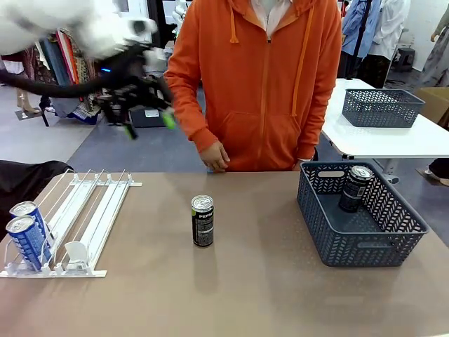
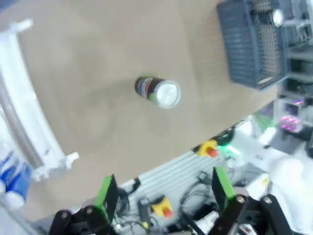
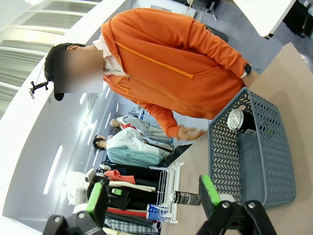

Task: Retrieve and store the cans from the dispenser.
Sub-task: Pick up the last remaining can from one row of the Automatic Can Dispenser and place it in the middle of the table.

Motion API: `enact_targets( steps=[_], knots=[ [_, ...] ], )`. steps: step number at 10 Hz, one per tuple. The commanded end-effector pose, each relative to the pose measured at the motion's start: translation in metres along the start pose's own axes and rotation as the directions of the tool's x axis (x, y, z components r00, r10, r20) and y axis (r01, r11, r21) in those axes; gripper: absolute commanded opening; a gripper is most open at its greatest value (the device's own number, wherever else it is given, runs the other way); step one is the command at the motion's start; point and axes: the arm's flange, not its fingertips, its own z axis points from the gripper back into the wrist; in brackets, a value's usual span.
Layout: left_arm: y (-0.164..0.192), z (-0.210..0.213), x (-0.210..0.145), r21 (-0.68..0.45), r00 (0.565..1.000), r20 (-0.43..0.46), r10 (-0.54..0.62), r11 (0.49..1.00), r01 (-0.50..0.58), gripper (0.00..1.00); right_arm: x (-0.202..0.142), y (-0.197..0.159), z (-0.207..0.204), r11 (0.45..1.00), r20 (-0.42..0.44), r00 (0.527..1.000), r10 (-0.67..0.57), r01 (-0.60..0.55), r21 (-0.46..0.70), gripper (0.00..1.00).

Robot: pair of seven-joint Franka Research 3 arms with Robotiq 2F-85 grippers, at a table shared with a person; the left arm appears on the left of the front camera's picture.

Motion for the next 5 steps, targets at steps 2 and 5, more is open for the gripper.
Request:
enact_targets(
  steps=[2, 5],
  knots=[
    [0.130, 0.033, -0.058, -0.346, 0.966, 0.119, 0.228, 0.922, -0.175, 1.00, 0.004, 0.003, -0.003, 1.000, 0.020, 1.000, 0.015, -0.015, 0.023, 1.00],
    [0.267, 0.033, -0.167, -0.743, 0.774, 0.237, 0.587, 0.623, -0.245, 1.00, 0.004, 0.003, -0.003, 1.000, 0.020, 1.000, 0.015, -0.015, 0.023, 1.00]
  ],
)
